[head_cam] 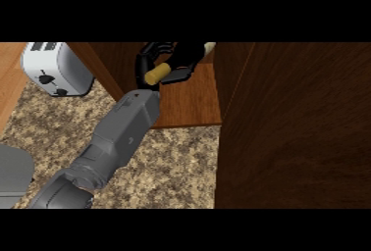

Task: Pick up the wine, place it into the cabinet and close the cabinet

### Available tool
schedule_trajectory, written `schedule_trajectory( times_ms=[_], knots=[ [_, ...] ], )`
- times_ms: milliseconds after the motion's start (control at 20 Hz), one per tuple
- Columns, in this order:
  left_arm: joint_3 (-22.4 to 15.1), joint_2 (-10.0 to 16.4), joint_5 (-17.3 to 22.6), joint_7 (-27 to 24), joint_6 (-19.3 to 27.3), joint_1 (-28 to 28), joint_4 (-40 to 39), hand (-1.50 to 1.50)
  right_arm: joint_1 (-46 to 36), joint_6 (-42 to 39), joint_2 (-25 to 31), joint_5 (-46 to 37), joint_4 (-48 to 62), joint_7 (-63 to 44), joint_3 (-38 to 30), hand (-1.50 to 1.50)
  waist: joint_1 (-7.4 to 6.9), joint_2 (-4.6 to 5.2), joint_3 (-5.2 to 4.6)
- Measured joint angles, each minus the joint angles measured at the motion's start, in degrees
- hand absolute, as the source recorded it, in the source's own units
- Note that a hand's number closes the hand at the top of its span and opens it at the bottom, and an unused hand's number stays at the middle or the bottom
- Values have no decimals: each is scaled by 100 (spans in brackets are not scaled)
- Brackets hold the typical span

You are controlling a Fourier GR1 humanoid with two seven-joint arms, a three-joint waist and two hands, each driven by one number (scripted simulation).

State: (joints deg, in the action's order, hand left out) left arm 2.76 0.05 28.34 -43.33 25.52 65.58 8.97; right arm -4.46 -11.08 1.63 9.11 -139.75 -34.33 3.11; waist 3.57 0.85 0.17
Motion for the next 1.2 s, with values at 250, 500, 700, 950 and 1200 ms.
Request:
schedule_trajectory(
  times_ms=[250,500,700,950,1200],
  knots=[
    [2,4,-95,19,153,26,-149,-150,-5,-80,41,34,79,94,-160,-150,8,3,6],
    [-53,19,-232,-9,192,-24,-269,-150,-12,-25,-61,24,93,79,33,-150,39,6,9],
    [-104,25,-344,-11,345,-38,-359,-150,-32,-57,-22,33,113,93,-38,-150,56,18,6],
    [-13,-8,-317,-202,396,-163,-323,-150,-13,-88,-34,27,120,135,60,-150,68,38,-4],
    [38,-5,-320,-380,305,-212,-255,-150,114,-136,-65,38,135,272,55,-150,84,33,3]
  ],
)
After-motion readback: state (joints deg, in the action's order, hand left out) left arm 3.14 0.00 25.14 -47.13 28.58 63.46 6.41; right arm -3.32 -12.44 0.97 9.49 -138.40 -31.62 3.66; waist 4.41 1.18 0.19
